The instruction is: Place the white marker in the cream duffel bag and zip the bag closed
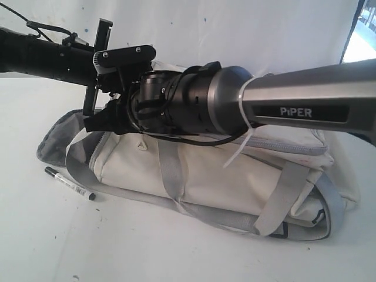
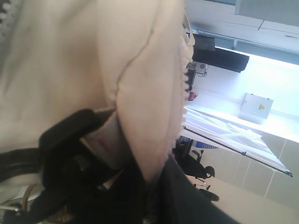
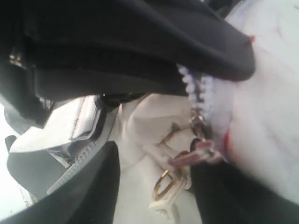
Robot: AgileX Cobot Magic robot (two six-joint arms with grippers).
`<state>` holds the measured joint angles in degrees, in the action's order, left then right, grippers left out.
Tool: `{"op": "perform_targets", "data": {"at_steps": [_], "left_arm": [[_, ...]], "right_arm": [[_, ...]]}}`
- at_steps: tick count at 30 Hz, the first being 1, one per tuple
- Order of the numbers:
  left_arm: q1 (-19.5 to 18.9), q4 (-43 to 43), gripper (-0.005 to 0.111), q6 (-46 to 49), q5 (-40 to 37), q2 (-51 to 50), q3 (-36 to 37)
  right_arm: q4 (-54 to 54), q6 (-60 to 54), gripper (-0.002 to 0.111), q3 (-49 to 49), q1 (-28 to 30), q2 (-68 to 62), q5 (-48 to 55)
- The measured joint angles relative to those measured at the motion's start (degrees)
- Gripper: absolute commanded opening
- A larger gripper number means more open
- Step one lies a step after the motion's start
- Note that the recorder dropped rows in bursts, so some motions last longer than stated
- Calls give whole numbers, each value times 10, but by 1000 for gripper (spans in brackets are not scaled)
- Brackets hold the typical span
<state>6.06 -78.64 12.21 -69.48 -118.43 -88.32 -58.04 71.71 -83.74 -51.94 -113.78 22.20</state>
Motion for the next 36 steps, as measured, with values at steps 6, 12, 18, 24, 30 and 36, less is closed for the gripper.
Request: {"op": "perform_targets", "data": {"at_steps": [6,12,18,24,30,36], "left_arm": [[0,4,0,0,-1,0,0],[0,6,0,-1,-1,0,0],[0,8,0,-1,-1,0,0],[0,8,0,-1,-1,0,0],[0,6,0,-2,-5,0,0],[0,-2,0,-2,-20,0,0]], "right_arm": [[-28,1,36,0,0,-8,-2],[-56,2,1,0,0,-8,29],[-45,2,0,0,0,-1,35],[53,-67,0,0,0,40,54],[216,-246,0,0,1,81,97],[321,-335,0,0,4,107,129]]}}
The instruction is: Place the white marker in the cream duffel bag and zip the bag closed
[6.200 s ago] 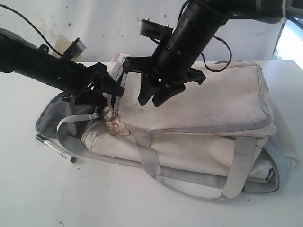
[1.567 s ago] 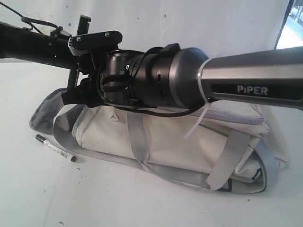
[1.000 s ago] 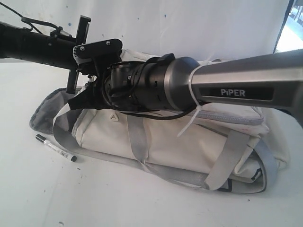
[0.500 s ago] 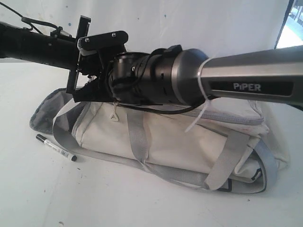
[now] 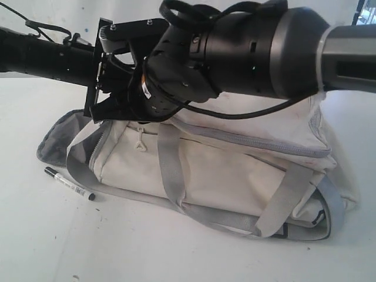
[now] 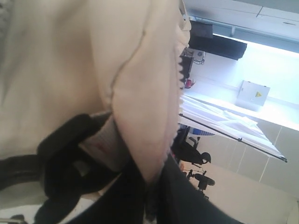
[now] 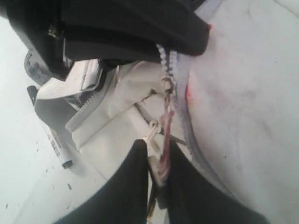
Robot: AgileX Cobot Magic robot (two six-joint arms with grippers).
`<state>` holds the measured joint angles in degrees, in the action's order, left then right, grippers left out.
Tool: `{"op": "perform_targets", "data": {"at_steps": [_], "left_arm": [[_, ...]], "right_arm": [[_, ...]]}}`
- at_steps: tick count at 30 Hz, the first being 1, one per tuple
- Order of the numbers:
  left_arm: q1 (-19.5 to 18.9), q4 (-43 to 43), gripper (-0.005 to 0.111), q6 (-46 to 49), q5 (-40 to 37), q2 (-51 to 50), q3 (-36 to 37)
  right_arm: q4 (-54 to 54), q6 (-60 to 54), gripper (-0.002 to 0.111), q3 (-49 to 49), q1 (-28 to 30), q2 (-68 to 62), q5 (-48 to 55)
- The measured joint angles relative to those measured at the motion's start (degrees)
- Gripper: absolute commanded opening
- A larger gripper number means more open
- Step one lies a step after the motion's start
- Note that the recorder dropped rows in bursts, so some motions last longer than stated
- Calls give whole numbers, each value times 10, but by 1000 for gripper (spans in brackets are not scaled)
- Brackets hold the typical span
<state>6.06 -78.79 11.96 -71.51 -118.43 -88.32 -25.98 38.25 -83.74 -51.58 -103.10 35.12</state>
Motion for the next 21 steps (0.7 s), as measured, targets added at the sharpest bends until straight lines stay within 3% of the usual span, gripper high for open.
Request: {"op": "perform_targets", "data": {"at_steps": [10,21], "left_arm": [[1,-1,0,0,-1,0,0],[-4,8,0,16,0,0,0]], "right_arm": [[77,-54,0,3,0,5,105],[78,-94,0,3,0,23,222]]}}
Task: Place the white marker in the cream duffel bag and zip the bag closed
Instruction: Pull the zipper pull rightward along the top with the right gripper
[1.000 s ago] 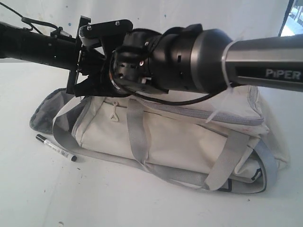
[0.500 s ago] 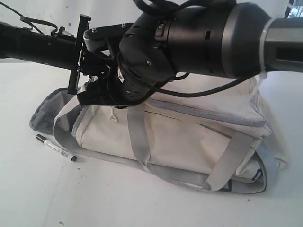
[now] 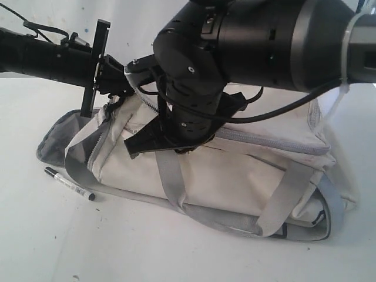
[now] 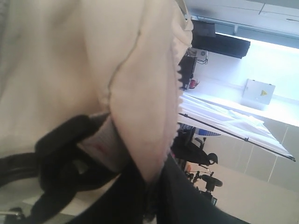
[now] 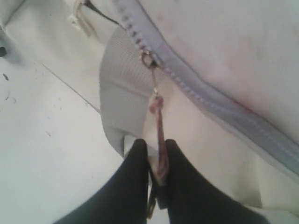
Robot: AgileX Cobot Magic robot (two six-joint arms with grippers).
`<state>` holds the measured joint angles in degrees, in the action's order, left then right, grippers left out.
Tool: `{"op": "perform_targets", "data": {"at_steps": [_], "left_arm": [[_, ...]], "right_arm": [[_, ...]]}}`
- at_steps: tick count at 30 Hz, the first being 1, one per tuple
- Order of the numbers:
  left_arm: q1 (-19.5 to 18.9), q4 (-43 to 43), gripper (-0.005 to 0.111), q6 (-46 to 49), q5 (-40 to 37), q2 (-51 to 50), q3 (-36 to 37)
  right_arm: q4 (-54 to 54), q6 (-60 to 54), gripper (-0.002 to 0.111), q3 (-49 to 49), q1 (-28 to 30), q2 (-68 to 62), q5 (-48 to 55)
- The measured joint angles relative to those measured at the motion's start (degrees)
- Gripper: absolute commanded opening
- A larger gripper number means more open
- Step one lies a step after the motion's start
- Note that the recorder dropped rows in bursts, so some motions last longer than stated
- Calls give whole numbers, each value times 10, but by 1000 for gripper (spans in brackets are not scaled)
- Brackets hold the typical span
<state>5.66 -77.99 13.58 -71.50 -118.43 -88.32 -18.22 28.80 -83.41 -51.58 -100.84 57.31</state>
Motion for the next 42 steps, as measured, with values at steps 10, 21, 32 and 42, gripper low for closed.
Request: {"op": "perform_targets", "data": {"at_steps": [10,21,32,42], "left_arm": [[-10,26,0,0,0,0,0],[-10,26,0,0,2,0,0],[-10,9,0,0,2,0,0],[-12,9,0,0,6,0,0]], "right_arm": [[5,-20,0,0,43,24,71],[24,-65,0,5,107,46,112],[31,-102,0,95,246,97,112],[43,-134,0,147,364,97,105]]}}
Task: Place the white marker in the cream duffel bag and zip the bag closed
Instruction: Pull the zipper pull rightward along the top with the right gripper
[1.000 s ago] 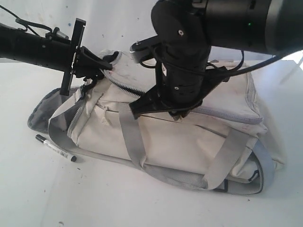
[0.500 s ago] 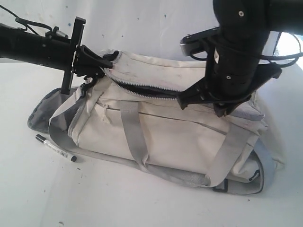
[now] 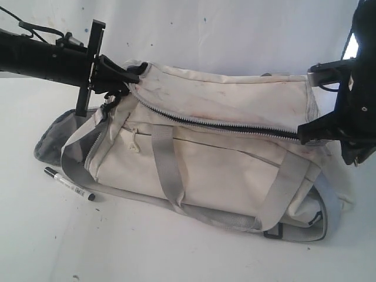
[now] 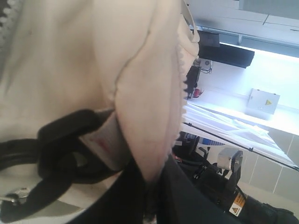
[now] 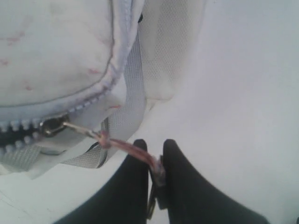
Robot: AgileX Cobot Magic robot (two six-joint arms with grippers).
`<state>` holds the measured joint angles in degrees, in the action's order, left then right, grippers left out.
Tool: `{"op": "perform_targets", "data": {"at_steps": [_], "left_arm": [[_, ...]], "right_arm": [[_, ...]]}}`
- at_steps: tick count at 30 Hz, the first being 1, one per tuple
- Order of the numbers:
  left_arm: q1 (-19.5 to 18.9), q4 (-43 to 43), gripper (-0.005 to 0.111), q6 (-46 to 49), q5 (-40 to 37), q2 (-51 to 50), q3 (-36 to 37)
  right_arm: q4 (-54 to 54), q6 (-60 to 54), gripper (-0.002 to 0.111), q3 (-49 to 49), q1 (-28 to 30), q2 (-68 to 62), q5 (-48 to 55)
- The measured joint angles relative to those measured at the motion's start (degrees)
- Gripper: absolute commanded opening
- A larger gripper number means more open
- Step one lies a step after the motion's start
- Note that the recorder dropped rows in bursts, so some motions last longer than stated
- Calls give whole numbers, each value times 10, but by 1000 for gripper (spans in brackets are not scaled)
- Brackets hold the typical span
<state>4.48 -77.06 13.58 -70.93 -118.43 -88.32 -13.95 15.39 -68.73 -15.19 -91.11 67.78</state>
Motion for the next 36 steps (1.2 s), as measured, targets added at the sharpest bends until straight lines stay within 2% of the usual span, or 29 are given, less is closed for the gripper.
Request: {"op": "perform_targets", "data": {"at_steps": [13,16,20,23,25,30,33,36], "left_arm": [[0,13,0,14,3,0,0],[0,15,0,16,3,0,0],[0,16,2,29,5,0,0],[0,16,16,37,7,0,0],[0,17,30,40,7,0,0],[-1,26,57,50,9,0,0],[-2,34,65,77,9,0,0],[-2,41,66,99,9,0,0]], "right_arm": [[15,-21,0,0,26,1,-32],[29,-29,8,0,26,1,-36],[83,-66,31,0,26,1,-39],[123,-90,48,0,26,1,-41],[132,-95,54,0,26,1,-43],[140,-100,54,0,26,1,-43],[140,-101,54,0,26,1,-43],[140,-101,54,0,26,4,-43]]}}
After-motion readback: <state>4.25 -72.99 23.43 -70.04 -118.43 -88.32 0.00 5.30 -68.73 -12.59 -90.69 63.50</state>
